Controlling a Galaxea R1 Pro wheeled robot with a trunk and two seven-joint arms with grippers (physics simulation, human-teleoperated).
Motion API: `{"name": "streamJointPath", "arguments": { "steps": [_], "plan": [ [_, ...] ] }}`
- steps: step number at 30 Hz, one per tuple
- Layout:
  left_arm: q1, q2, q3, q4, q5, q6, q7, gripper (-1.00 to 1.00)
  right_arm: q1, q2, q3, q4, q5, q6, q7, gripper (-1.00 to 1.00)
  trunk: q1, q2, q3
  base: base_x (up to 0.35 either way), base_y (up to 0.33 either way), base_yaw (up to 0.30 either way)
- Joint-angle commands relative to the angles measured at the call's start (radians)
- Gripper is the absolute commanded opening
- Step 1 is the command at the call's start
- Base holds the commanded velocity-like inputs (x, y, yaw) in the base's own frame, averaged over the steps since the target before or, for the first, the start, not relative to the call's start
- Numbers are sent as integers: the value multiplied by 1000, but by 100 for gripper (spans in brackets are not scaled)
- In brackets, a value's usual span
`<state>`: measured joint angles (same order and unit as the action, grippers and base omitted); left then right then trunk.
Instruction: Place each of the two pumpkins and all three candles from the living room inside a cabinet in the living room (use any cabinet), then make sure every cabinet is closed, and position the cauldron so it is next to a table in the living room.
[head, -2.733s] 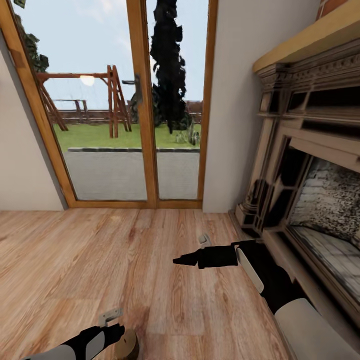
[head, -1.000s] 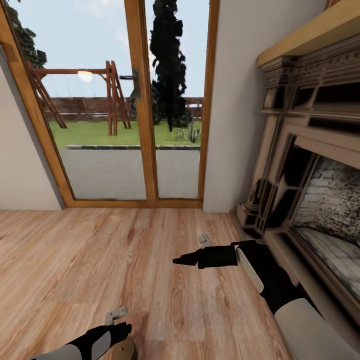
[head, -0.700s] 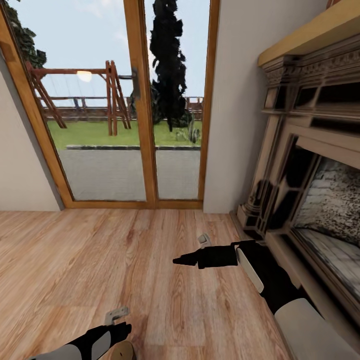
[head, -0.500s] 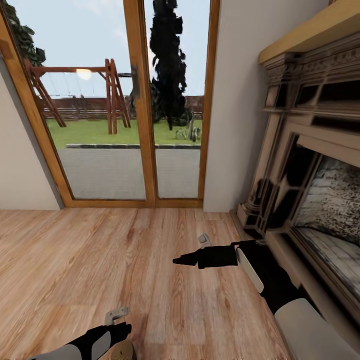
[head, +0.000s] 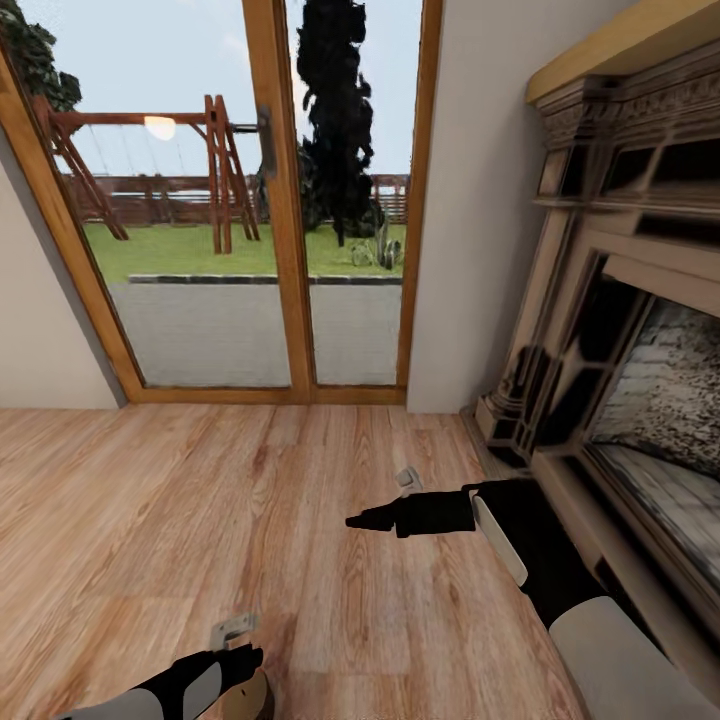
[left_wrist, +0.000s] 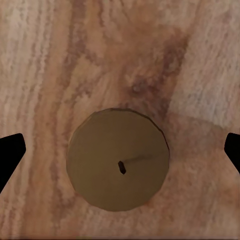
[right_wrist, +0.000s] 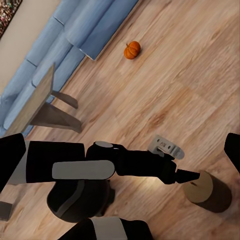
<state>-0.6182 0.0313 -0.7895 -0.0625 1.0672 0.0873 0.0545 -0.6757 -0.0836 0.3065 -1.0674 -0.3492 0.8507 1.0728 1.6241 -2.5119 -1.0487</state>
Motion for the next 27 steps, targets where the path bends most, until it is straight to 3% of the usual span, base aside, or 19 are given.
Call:
{"name": "streamJointPath", "arguments": {
  "steps": [1,9,19,27],
  "plan": [
    [0,1,-8,-3,8,5,6,100,-1,-1,2,0,-5,5,-1,100,0,-1,-5,0,0,0],
    [0,1,-8,-3,8,5,5,100,-1,-1,2,0,-5,5,-1,100,1,-1,-9,0,0,0],
    [0,1,-8,-3,8,5,6,100,-1,-1,2,0,-5,5,-1,100,5,-3,-47,0,0,0],
    [0,1,-8,-3,8,5,5,100,-1,-1,2,0,-6,5,-1,100,6,-3,-51,0,0,0]
  ]
}}
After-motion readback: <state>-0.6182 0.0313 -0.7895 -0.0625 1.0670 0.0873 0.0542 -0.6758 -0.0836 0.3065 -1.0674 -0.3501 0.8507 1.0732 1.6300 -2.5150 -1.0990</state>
